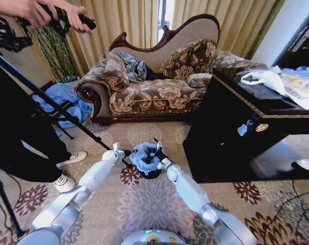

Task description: Place a garbage bag over the trash bin.

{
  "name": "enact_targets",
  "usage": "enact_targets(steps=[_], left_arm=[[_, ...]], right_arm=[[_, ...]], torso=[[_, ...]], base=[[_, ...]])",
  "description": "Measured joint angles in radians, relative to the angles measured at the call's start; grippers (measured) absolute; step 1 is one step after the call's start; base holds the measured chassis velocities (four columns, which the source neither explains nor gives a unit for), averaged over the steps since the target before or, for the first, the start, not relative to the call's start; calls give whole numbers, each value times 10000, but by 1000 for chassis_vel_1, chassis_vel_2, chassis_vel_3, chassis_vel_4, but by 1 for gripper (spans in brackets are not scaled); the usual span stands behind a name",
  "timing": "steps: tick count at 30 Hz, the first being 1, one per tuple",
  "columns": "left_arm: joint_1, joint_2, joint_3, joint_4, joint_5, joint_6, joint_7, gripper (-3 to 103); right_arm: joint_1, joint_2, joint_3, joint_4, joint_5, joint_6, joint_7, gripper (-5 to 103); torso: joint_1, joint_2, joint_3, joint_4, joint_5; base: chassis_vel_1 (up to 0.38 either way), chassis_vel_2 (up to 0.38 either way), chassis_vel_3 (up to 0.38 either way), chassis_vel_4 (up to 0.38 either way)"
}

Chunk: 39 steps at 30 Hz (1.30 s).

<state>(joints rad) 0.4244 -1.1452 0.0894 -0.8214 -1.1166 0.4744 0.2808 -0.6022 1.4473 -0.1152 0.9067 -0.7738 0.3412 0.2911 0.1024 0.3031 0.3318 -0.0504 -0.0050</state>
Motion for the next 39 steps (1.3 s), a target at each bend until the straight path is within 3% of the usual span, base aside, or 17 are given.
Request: enact_targets(steps=[7, 16, 39], left_arm=[[-798, -526, 66, 1382, 1079, -472, 691, 0], [-949, -920, 72, 2343, 1996, -1058, 1114, 0], [-137, -1043, 218, 2065, 2407, -1491, 1234, 0]], right_arm=[[-99, 63, 113, 27, -182, 76, 70, 100], [-236, 18, 150, 83, -263, 224, 102, 100], [-164, 148, 346, -211, -377, 413, 44, 100]], torso=[[0, 0, 0, -1, 2], [0, 0, 0, 0, 2], [0, 1, 0, 1, 3]], base=[[0, 0, 0, 0], [0, 0, 0, 0], [0, 0, 0, 0]])
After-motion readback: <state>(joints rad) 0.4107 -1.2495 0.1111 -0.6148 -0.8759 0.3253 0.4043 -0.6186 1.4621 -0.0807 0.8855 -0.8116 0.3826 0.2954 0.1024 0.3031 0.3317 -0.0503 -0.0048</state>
